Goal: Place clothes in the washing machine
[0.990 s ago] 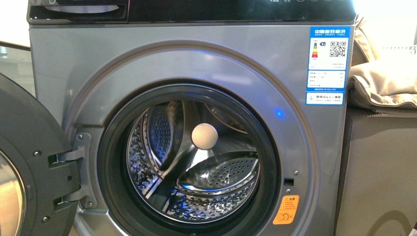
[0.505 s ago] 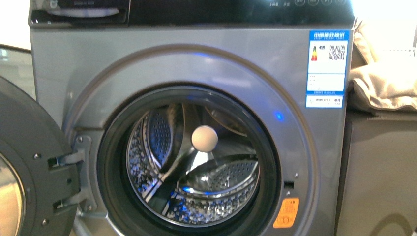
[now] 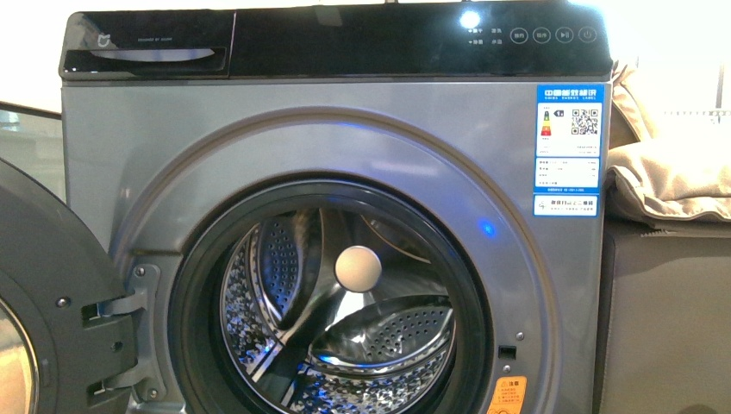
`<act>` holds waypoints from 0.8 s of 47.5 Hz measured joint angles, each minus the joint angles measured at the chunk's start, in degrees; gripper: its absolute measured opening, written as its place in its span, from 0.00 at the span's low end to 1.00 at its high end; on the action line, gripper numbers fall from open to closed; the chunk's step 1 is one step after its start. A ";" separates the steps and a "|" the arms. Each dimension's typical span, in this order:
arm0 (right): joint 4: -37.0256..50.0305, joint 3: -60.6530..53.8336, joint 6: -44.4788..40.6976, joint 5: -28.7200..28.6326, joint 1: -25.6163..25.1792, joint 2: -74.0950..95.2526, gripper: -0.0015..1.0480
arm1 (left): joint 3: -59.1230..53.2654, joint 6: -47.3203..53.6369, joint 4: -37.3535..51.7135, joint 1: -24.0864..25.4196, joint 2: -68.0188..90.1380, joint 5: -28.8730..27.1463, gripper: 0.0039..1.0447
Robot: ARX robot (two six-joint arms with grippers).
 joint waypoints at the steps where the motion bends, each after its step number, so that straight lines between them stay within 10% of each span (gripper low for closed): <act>1: 0.00 0.00 0.00 0.00 0.00 0.00 0.93 | 0.00 0.00 0.00 0.00 0.00 0.00 0.94; 15: 0.76 -0.15 0.11 1.09 0.37 0.13 0.93 | 0.00 0.00 0.00 0.00 0.00 0.00 0.94; 20: 25.24 -0.33 1.31 14.32 2.56 8.44 0.93 | 0.00 0.00 0.00 0.00 0.00 0.00 0.94; 38: 50.53 7.37 0.61 0.81 -8.74 40.46 0.93 | 0.00 0.00 0.00 0.00 0.00 0.00 0.94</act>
